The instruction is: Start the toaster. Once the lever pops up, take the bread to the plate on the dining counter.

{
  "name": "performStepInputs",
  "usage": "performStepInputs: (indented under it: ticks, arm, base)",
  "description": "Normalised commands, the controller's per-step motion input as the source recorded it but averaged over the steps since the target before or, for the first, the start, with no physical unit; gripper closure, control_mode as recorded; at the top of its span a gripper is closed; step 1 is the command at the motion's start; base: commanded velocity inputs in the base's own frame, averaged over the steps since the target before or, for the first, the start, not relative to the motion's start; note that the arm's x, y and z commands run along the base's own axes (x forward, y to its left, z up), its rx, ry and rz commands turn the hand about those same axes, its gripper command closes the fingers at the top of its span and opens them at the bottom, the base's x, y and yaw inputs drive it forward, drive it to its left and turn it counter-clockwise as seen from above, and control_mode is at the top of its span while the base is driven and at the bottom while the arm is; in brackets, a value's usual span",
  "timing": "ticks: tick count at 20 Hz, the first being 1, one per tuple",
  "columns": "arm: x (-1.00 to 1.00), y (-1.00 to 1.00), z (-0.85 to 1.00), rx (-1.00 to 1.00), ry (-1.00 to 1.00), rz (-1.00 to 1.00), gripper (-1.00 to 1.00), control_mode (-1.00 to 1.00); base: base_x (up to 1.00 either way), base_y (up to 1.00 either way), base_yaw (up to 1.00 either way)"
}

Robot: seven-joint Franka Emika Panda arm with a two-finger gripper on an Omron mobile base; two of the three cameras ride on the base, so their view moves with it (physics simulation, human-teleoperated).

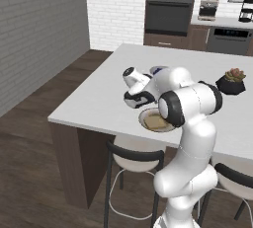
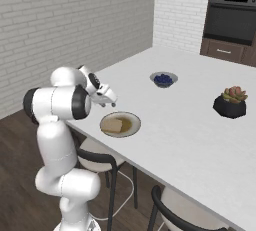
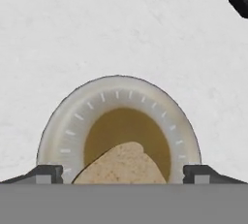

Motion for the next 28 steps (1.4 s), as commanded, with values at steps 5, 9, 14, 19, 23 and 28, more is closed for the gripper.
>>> performStepInputs:
  ticks: [5, 9, 14, 19, 23, 28]
  arm:
    - [-0.05, 0.09, 0.33, 0.36, -0.33, 0.00, -1.00, -1.00]
    - [-0.51, -0.18, 0.99, 0.45, -0.37, 0.02, -1.00, -1.00]
    - [-0.80, -0.20, 1.00, 0.34, -0.36, 0.05, -1.00, -1.00]
    - [-1.00, -0.16, 1.00, 0.20, -0.30, 0.01, -1.00, -1.00]
    - [-1.00, -0.02, 1.00, -0.02, -0.10, 0.06, -1.00, -1.00]
    - [-1.00, 0.00, 0.99, -0.13, 0.00, 0.17, -1.00, -1.00]
  base:
    - [0.00, 0.00, 0.00]
    - [0.00, 0.00, 0.00]
    - [0.00, 0.00, 0.00]
    - [0.00, 0.00, 0.00]
    - [0.00, 0.00, 0.00]
    - [0.00, 0.00, 0.00]
